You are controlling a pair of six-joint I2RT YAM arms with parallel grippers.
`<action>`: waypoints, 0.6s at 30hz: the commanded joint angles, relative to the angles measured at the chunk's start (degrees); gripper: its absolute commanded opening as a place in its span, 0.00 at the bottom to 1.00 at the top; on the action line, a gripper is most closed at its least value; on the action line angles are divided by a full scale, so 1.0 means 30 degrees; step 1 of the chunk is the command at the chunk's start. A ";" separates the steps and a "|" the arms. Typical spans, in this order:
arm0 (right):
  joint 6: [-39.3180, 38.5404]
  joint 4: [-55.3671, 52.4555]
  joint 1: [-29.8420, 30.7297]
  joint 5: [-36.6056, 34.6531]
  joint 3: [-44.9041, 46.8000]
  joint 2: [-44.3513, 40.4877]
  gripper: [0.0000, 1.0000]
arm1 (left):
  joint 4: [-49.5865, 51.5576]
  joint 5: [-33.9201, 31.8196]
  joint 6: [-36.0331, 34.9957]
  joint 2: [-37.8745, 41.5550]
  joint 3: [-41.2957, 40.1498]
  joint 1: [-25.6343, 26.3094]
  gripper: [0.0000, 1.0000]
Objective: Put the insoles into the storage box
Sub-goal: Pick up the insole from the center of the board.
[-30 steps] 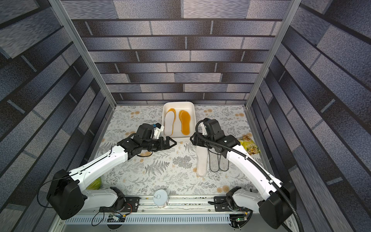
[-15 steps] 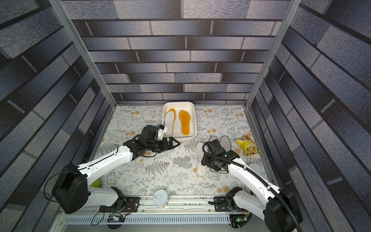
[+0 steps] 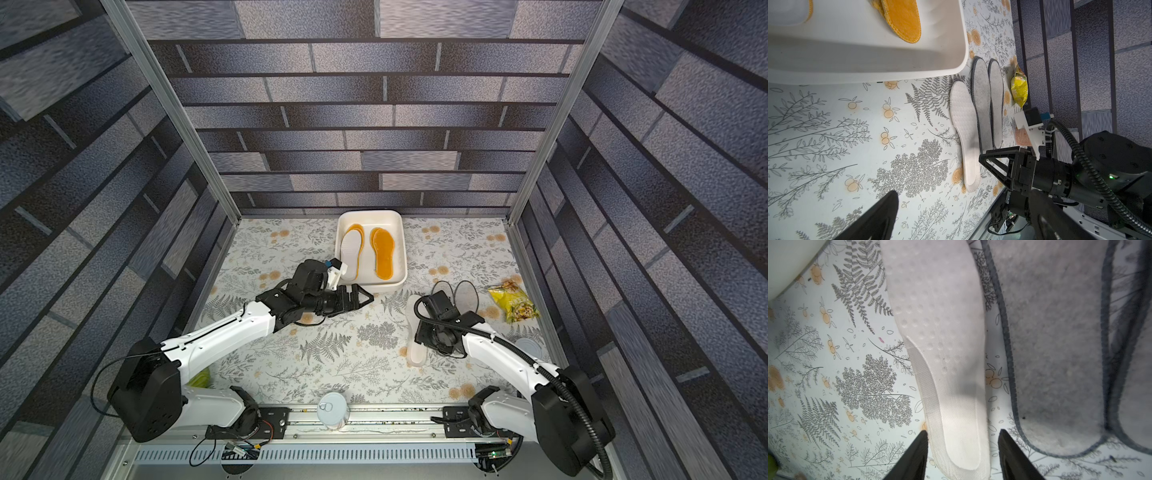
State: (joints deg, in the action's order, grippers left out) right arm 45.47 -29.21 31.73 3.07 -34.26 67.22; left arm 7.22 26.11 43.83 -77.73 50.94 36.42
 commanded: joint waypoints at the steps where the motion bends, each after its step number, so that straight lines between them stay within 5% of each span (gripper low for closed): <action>1: 0.0304 0.1087 -0.0058 0.0165 0.0565 0.0322 0.56 | 0.0519 0.0204 0.0057 -0.0030 0.0299 0.0134 1.00; 18: -0.0550 0.2762 -0.0608 -0.0087 0.0815 0.1507 0.56 | 0.1179 0.0240 -0.0129 -0.0165 0.0482 0.0481 1.00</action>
State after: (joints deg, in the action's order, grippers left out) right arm 44.93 -22.02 30.81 3.05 -32.62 71.53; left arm 8.84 26.74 43.81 -78.85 51.09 37.85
